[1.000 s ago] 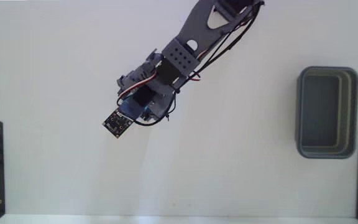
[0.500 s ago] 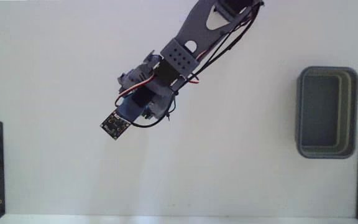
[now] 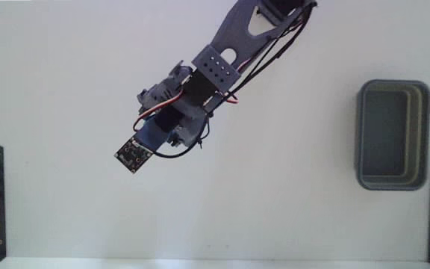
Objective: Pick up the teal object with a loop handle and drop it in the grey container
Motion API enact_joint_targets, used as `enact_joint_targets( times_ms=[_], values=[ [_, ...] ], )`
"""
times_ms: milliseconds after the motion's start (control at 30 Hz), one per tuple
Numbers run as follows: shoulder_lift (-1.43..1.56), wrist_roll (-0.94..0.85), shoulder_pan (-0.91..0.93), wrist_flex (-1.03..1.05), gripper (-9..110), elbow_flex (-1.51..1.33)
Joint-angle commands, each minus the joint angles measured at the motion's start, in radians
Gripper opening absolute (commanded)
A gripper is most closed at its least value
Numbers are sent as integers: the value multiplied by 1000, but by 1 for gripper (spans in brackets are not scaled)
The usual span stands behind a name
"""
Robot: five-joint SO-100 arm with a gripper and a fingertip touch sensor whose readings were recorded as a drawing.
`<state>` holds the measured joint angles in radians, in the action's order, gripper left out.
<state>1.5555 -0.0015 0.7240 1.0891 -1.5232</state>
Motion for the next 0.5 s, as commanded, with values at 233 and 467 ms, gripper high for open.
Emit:
enact_joint_targets(
  times_ms=[233, 467],
  values=[
    [50, 2, 24, 111, 63, 169],
    [28, 2, 24, 187, 63, 267]
  ],
)
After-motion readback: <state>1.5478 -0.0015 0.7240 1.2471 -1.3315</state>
